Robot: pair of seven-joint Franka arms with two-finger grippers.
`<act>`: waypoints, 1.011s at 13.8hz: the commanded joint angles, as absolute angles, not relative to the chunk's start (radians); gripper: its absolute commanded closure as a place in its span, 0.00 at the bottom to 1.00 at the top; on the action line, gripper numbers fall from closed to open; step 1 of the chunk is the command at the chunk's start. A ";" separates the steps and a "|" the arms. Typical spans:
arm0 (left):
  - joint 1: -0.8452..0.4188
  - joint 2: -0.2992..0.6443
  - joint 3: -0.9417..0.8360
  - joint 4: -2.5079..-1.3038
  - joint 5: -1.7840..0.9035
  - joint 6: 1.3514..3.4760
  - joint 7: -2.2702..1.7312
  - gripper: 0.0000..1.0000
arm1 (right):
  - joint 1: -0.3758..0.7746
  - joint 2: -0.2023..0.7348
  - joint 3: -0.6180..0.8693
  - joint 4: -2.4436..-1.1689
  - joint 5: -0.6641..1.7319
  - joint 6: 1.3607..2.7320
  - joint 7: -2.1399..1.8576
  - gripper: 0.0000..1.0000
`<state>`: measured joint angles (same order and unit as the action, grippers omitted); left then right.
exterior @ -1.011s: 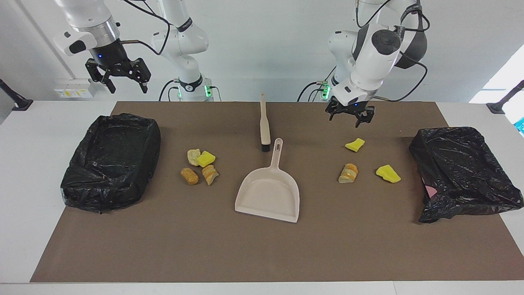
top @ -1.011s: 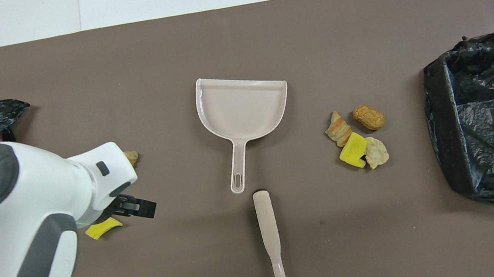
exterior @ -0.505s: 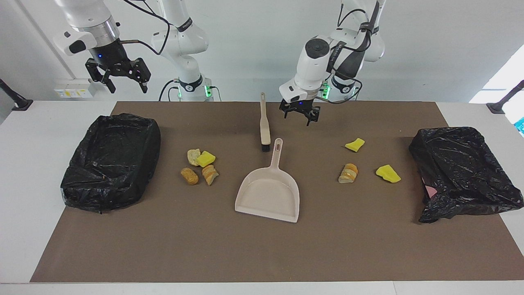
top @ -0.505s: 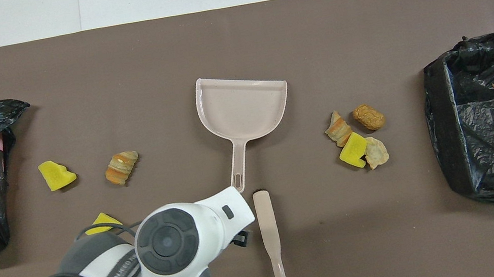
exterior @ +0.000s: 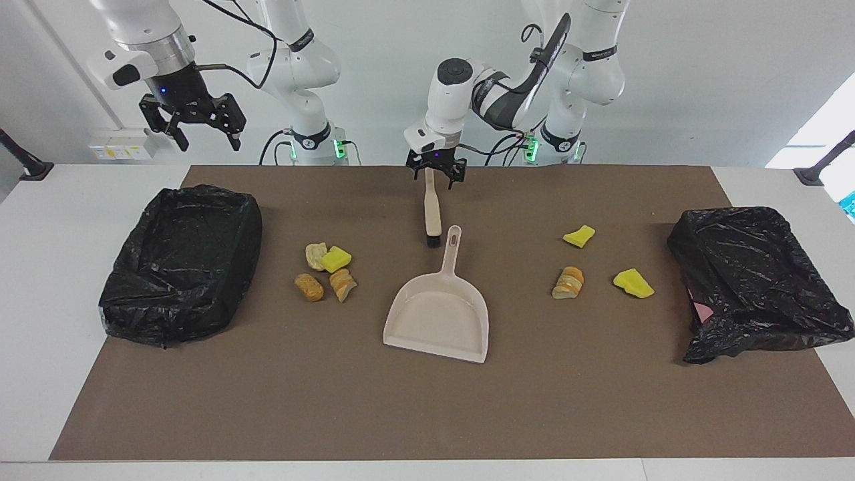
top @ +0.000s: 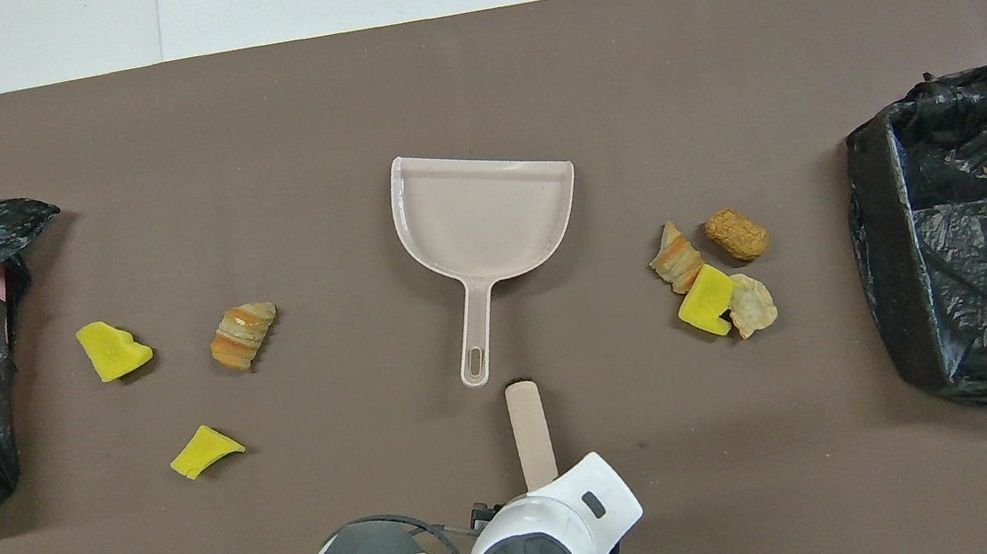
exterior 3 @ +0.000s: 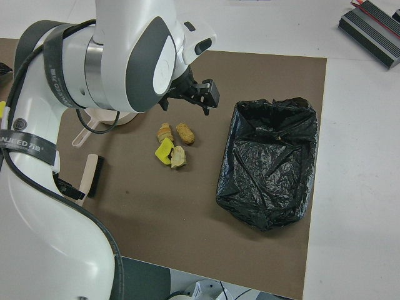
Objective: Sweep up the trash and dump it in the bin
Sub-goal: 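Move the left gripper down to the beige brush and grasp its handle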
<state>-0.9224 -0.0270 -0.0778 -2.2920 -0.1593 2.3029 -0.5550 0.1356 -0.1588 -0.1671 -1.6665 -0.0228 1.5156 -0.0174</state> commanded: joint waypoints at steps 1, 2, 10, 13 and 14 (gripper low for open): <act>-1.006 -0.048 -0.055 -2.370 -0.176 2.382 -0.619 0.00 | 0.120 -0.181 -0.166 -1.689 -0.017 1.505 -0.048 0.00; -1.025 -0.043 -0.054 -2.387 -0.176 2.407 -0.630 0.00 | 0.120 -0.181 -0.166 -1.689 -0.017 1.505 -0.048 0.00; -1.043 -0.031 -0.055 -2.398 -0.173 2.419 -0.693 0.41 | 0.120 -0.181 -0.169 -1.689 -0.017 1.503 -0.049 0.00; -1.037 -0.029 -0.054 -2.393 -0.164 2.421 -0.693 0.97 | 0.120 -0.181 -0.169 -1.689 -0.018 1.502 -0.049 0.00; -1.025 -0.031 -0.051 -2.385 -0.160 2.418 -0.692 1.00 | 0.120 -0.181 -0.169 -1.689 -0.018 1.502 -0.049 0.00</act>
